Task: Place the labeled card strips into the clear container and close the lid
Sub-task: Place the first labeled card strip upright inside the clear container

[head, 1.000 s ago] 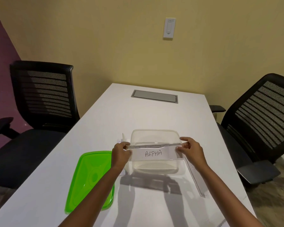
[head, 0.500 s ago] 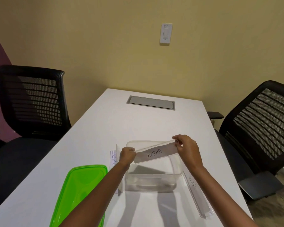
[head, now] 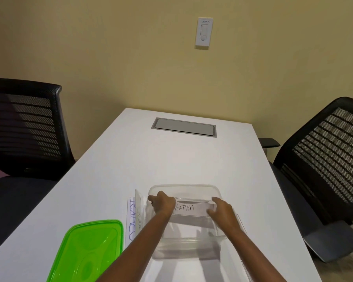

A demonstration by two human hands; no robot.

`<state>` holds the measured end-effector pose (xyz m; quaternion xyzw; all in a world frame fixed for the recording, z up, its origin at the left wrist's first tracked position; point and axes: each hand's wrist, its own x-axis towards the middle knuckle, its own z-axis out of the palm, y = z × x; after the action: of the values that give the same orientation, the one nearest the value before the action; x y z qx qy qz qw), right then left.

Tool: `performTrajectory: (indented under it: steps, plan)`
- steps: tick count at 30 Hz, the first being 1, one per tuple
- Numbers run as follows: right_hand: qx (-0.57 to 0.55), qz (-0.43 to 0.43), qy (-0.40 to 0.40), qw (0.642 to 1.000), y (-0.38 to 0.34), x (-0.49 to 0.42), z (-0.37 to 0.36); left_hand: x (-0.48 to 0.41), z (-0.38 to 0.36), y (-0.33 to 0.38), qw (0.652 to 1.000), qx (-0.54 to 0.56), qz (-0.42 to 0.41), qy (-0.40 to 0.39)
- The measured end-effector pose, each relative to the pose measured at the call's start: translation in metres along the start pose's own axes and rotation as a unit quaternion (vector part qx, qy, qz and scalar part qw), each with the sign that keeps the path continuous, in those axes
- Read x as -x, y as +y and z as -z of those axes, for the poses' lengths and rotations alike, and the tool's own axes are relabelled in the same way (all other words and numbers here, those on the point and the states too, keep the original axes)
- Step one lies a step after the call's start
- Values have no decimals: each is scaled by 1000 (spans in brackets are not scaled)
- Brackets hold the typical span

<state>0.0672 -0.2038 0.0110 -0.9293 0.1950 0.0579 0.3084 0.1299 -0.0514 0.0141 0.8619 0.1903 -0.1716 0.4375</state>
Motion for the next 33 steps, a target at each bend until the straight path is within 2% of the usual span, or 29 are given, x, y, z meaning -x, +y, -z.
performTrajectory:
  steps: [4, 14, 26, 30, 33]
  plan:
    - [-11, -25, -28, 999, 0, -9, -13, -1, -7, -1, 1000, -8, 13, 5]
    - [-70, -81, -30, 994, -1, -25, -37, -2, -21, -13, 1000, -11, 19, 13]
    - [-67, -55, -20, 996, 2, -23, -39, 8, -23, -24, 1000, 2, -1, -2]
    - [-80, -4, 20, 997, 3, -12, -26, 16, -21, -18, 1000, 11, 14, -15]
    - [-156, 28, 94, 983, 10, 4, -9, 29, -25, -19, 1000, -12, -22, -9]
